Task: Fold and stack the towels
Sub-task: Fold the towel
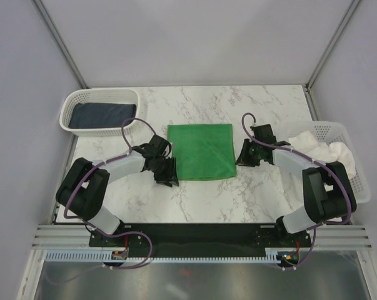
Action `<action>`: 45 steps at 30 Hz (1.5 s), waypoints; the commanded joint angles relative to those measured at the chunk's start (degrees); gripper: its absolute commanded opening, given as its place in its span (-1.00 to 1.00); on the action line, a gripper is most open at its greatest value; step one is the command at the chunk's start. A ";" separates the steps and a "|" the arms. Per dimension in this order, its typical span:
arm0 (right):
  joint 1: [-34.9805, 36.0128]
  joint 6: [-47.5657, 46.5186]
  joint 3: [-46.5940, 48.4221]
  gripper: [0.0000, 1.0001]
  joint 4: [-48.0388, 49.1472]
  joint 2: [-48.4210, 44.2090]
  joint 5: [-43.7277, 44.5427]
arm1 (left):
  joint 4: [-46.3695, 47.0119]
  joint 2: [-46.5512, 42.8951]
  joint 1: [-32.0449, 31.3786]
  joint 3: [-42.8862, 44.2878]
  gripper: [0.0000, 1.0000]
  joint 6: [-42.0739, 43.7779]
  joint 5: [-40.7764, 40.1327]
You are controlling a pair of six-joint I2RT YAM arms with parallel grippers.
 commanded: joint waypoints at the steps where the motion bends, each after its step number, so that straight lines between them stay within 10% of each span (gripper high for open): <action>1: -0.03 1.99 -0.51 -0.49 10.05 -0.50 0.21 | 4.53 0.33 -0.13 -1.34 -0.15 -3.46 -3.66; 15: 0.59 -2.14 1.68 -0.52 15.08 8.38 1.26 | 2.25 2.35 -0.13 -0.38 -0.21 -3.81 -8.67; 19: 0.76 -3.37 2.03 -1.00 14.81 7.51 4.77 | 0.67 2.80 -0.04 -0.29 -0.21 -3.81 -10.61; 30: 1.64 -3.73 3.27 -1.00 13.41 6.09 4.77 | -3.91 -12.32 0.22 1.21 0.06 -6.35 -16.94; 45: 1.64 -4.16 7.74 -1.00 9.10 10.04 9.25 | 2.07 1.03 0.66 -1.87 -0.10 -9.08 -14.39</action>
